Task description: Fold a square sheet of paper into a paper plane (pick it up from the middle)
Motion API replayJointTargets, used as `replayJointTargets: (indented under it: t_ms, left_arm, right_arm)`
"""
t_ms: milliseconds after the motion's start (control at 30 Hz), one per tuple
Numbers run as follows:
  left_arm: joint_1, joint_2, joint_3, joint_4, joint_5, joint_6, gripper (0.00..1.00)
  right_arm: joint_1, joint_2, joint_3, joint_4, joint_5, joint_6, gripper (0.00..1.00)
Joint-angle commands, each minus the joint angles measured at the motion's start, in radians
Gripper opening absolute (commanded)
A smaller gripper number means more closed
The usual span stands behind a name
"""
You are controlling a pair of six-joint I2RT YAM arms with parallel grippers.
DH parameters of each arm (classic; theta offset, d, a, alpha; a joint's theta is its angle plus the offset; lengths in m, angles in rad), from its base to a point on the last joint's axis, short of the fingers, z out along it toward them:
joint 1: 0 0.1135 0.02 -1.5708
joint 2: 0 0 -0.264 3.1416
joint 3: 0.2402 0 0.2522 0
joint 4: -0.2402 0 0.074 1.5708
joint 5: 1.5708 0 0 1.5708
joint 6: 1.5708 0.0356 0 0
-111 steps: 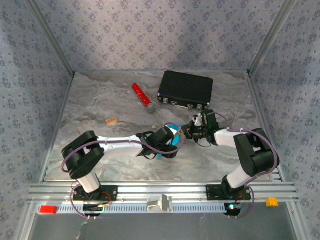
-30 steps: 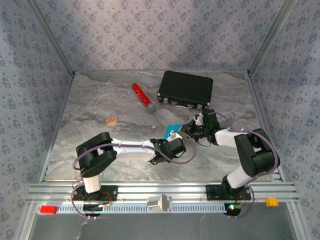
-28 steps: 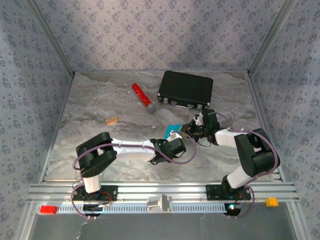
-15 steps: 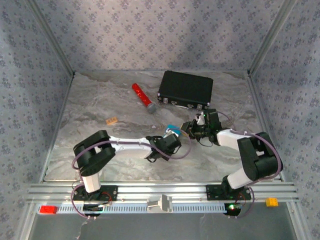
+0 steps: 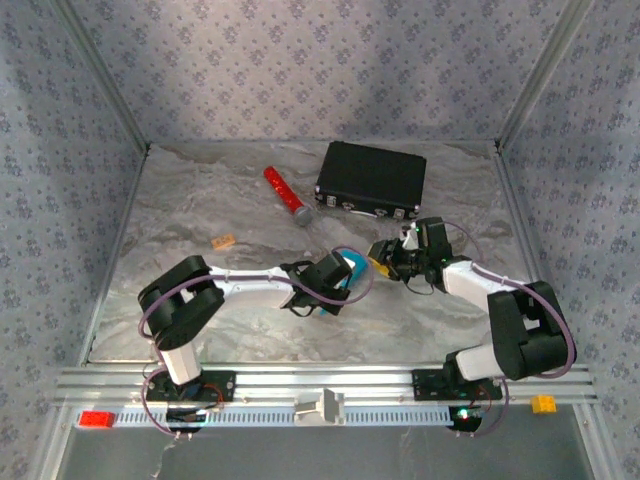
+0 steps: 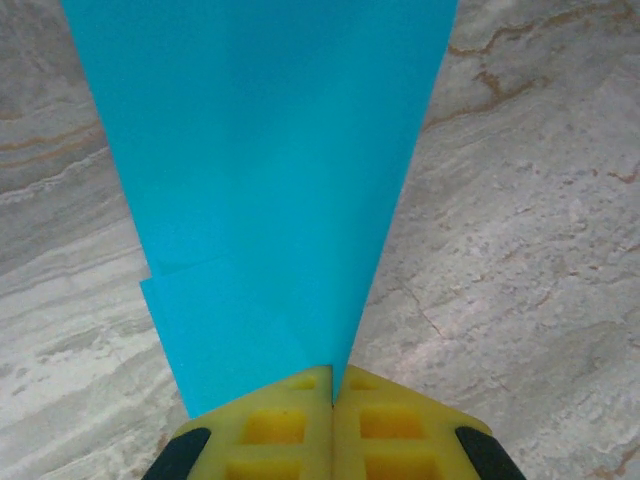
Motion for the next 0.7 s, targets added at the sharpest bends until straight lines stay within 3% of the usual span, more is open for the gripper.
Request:
replayJointTargets:
  t_ms: [0, 167, 433, 667]
  left_arm:
    - [0.003, -0.030, -0.005, 0.009, 0.029, 0.017, 0.00]
    - [0.002, -0.039, -0.004, 0.002, 0.011, 0.029, 0.00]
    - [-0.023, -0.050, 0.016, -0.032, -0.055, 0.072, 0.00]
    - [-0.061, -0.039, 0.049, -0.101, -0.173, 0.107, 0.03]
  right_arm:
    - [0.030, 0.016, 0.025, -0.036, 0.009, -0.002, 0.46]
    - [0.076, 0.066, 0.103, -0.165, 0.068, -0.009, 0.48]
    - [0.105, 0.143, 0.145, -0.231, 0.095, 0.037, 0.47]
    - [0.107, 0.153, 0.144, -0.226, 0.085, 0.046, 0.38]
